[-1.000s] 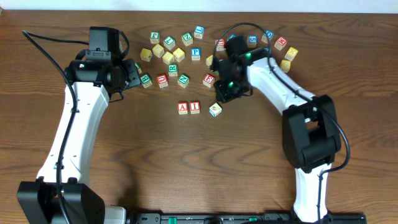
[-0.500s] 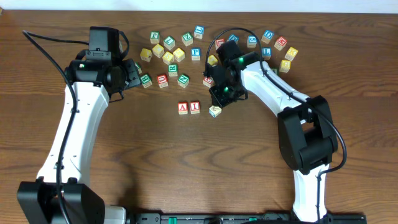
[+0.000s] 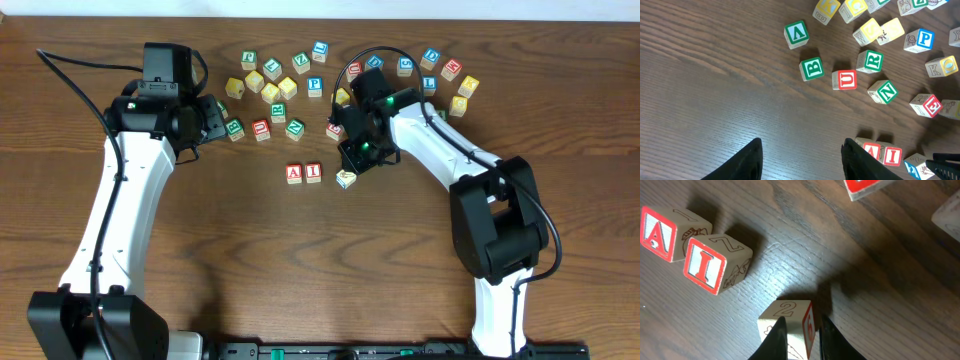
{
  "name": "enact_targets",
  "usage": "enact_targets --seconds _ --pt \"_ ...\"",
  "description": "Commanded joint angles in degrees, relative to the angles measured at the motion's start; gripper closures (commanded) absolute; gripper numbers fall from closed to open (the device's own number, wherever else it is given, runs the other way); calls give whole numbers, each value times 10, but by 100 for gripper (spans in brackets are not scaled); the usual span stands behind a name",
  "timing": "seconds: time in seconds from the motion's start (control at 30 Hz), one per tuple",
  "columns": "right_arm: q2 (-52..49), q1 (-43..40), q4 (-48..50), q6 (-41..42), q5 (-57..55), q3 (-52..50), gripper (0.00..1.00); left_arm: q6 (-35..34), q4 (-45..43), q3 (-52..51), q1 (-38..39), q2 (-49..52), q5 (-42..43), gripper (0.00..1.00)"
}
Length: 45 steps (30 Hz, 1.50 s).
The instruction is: Spell out AI2
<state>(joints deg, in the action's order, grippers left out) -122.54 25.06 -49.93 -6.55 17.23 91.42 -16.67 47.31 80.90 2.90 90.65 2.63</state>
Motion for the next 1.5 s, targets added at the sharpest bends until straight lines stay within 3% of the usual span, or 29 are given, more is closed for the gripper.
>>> enact_targets --seconds 0.0,0.67,1.47 --pt "-14 -12 -11 -9 -50 -26 83 5 -1 -5 -1 -1 -8 50" --pt "-78 -62 -5 -9 -57 -27 85 5 -1 -5 -1 -1 -8 50" --pt "-78 -146 -24 -9 -90 -26 78 5 -3 -5 -1 -1 -8 50"
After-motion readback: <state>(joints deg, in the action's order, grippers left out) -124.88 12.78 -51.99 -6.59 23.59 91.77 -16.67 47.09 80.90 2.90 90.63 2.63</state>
